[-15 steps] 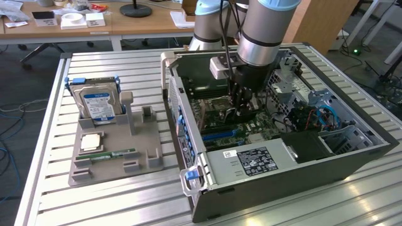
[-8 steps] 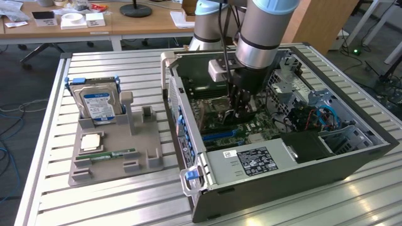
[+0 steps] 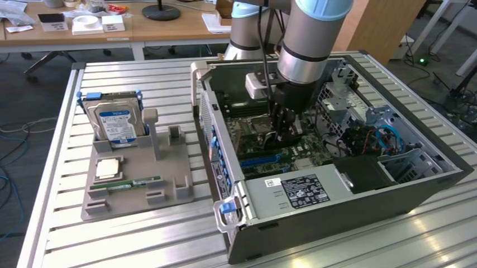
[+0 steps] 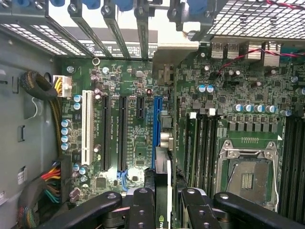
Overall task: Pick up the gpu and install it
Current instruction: 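Insert the gpu into the slot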
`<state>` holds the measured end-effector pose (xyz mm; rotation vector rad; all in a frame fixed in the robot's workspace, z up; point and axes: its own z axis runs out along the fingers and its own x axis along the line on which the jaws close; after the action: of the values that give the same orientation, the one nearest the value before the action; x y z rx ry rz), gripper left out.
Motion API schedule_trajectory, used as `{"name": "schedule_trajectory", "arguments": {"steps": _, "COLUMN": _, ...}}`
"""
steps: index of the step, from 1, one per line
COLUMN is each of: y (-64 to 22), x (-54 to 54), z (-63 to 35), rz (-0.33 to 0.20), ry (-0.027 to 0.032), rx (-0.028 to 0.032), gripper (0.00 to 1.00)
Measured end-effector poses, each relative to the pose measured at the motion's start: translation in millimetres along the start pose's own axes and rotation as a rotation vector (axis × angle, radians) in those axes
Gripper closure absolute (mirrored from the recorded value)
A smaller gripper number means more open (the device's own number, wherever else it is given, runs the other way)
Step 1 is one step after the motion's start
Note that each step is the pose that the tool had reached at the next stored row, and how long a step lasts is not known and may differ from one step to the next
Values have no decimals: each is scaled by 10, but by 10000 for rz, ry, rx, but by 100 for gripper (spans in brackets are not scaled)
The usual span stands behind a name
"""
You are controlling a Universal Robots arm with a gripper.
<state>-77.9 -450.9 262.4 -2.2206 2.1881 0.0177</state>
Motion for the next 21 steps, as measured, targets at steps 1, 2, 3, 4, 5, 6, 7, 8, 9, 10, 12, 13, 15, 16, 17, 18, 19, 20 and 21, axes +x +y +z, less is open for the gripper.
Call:
{"name": "schedule_trajectory", "arguments": {"steps": 1, "y": 1, "x": 0, "z": 1, "rz": -1, "ry": 0, "rx": 0, "gripper": 74}}
{"name": "schedule_trajectory", "arguments": {"steps": 2, "y": 2, "x": 1, "z": 2, "rz": -1, "ry": -2, "rx": 1, "gripper": 74}}
{"name": "schedule_trajectory", "arguments": {"steps": 3, "y": 3, "x": 4, "z": 4, "rz": 0, "ry": -4, "rx": 2, "gripper": 74}}
{"name": "schedule_trajectory", "arguments": {"steps": 4, "y": 4, "x": 9, "z": 4, "rz": 3, "ry": -4, "rx": 2, "gripper": 74}}
{"name": "schedule_trajectory", "arguments": {"steps": 5, "y": 5, "x": 16, "z": 3, "rz": 2, "ry": -3, "rx": 1, "gripper": 74}}
{"name": "schedule_trajectory", "arguments": {"steps": 6, "y": 6, "x": 22, "z": 3, "rz": 2, "ry": -2, "rx": 1, "gripper": 74}}
{"name": "schedule_trajectory", "arguments": {"steps": 7, "y": 6, "x": 29, "z": 3, "rz": 1, "ry": -1, "rx": 1, "gripper": 74}}
{"name": "schedule_trajectory", "arguments": {"steps": 8, "y": 7, "x": 35, "z": 3, "rz": 1, "ry": -1, "rx": 0, "gripper": 74}}
{"name": "schedule_trajectory", "arguments": {"steps": 9, "y": 8, "x": 38, "z": 3, "rz": 2, "ry": -2, "rx": 1, "gripper": 74}}
{"name": "schedule_trajectory", "arguments": {"steps": 10, "y": 9, "x": 39, "z": 4, "rz": 3, "ry": -3, "rx": 1, "gripper": 74}}
{"name": "schedule_trajectory", "arguments": {"steps": 12, "y": 13, "x": 42, "z": 3, "rz": 1, "ry": -2, "rx": 1, "gripper": 74}}
{"name": "schedule_trajectory", "arguments": {"steps": 13, "y": 17, "x": 45, "z": 3, "rz": 1, "ry": -1, "rx": 1, "gripper": 74}}
{"name": "schedule_trajectory", "arguments": {"steps": 15, "y": 23, "x": 52, "z": 3, "rz": -1, "ry": -2, "rx": 1, "gripper": 74}}
{"name": "schedule_trajectory", "arguments": {"steps": 16, "y": 27, "x": 53, "z": 3, "rz": 1, "ry": -2, "rx": 1, "gripper": 74}}
{"name": "schedule_trajectory", "arguments": {"steps": 17, "y": 31, "x": 54, "z": 3, "rz": 2, "ry": -2, "rx": 1, "gripper": 74}}
{"name": "schedule_trajectory", "arguments": {"steps": 18, "y": 36, "x": 55, "z": 3, "rz": 2, "ry": -2, "rx": 1, "gripper": 74}}
{"name": "schedule_trajectory", "arguments": {"steps": 19, "y": 42, "x": 55, "z": 3, "rz": 1, "ry": -2, "rx": 1, "gripper": 74}}
{"name": "schedule_trajectory", "arguments": {"steps": 20, "y": 49, "x": 55, "z": 2, "rz": 1, "ry": -2, "rx": 1, "gripper": 74}}
{"name": "schedule_trajectory", "arguments": {"steps": 21, "y": 55, "x": 56, "z": 2, "rz": 1, "ry": -2, "rx": 1, "gripper": 74}}
